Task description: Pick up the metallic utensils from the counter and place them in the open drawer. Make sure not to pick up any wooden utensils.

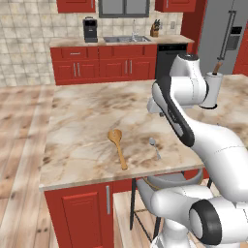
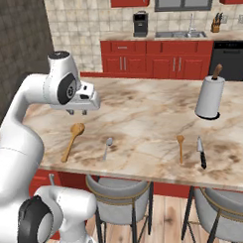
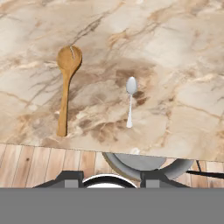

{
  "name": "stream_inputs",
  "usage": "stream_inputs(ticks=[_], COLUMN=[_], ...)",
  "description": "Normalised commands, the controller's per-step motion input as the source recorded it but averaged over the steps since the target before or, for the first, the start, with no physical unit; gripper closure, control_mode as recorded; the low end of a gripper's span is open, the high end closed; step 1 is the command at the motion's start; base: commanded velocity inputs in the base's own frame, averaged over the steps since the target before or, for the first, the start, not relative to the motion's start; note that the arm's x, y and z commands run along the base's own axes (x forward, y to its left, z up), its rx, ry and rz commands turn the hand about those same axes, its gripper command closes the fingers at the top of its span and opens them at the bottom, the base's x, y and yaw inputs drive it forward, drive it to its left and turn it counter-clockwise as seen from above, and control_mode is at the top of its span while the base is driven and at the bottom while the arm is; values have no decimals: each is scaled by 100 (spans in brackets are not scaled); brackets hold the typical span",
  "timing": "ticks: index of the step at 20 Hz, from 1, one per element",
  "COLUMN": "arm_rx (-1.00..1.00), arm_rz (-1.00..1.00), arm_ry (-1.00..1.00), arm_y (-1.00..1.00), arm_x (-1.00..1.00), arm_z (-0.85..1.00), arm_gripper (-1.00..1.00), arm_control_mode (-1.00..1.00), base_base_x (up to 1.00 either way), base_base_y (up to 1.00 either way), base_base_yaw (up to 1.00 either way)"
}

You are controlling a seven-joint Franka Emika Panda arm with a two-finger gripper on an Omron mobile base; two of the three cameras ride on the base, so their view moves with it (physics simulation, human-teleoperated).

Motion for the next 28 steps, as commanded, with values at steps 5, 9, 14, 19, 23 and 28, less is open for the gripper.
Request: stream_inputs(ticks=[5, 9, 14, 19, 23, 28], arm_rx=[0, 0, -3, -5, -3, 0], arm_rz=[-1, 0, -1, -3, 0, 3], arm_ry=[2, 3, 25, 36, 20, 3], arm_y=[1, 2, -7, -25, -19, -13], arm_x=[-4, -19, 0, 8, 54, 71], arm_z=[-3, -9, -41, -62, -54, -31], arm_gripper=[-100, -100, -100, -100, -100, -100], arm_control_mode=[-100, -100, -100, -100, -100, -100], base_base_x=[0, 0, 0, 0, 0, 0], base_base_y=[0, 0, 0, 0, 0, 0], base_base_yaw=[0, 0, 0, 0, 0, 0])
